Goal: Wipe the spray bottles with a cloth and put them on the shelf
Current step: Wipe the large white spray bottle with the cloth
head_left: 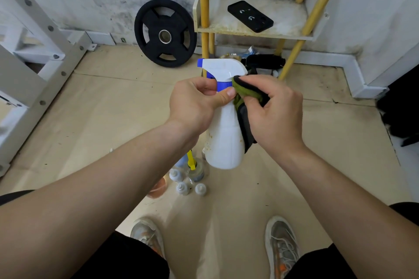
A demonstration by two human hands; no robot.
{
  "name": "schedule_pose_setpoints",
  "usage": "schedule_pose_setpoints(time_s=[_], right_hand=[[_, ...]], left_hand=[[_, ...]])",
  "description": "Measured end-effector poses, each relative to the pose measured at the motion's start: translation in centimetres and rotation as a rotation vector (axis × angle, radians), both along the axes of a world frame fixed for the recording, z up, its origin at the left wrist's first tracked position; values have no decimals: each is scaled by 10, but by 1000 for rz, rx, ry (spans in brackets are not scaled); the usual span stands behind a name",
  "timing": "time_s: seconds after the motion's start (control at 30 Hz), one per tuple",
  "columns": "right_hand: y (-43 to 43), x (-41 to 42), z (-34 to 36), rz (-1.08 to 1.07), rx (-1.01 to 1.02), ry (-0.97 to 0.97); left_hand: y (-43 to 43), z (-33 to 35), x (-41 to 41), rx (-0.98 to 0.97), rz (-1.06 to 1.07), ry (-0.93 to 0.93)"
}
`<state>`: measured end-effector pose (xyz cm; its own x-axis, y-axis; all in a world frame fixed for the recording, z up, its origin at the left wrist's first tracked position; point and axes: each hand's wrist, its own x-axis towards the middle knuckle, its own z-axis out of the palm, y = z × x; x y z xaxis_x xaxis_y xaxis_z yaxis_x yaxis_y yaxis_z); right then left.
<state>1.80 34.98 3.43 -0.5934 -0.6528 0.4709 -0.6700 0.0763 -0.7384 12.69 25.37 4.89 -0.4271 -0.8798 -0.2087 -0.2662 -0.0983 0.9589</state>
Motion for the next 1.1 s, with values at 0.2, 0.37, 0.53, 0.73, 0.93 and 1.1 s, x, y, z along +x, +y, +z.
schedule_pose_setpoints(time_s=[0.2,0.37,0.53,0.73,0.93,1.1], right_hand=[[1,-7,-1,90,-11,243],[2,-18,-2,122,-18,406],[1,-14,-7,20,-2,335],[-1,-15,-4,12,63,61],[-3,-12,1,-47,53,-95],[-1,-6,10,-3,70,-92]], left_hand=[[-3,2,2,-1,-19,-19],[-4,2,2,-81,-55,-24],[-2,1,2,-107,-91,-18],[20,-1,2,-122,-135,23],[2,-6,4,-40,-32,27],[-6,-10,4,-102,0,11]])
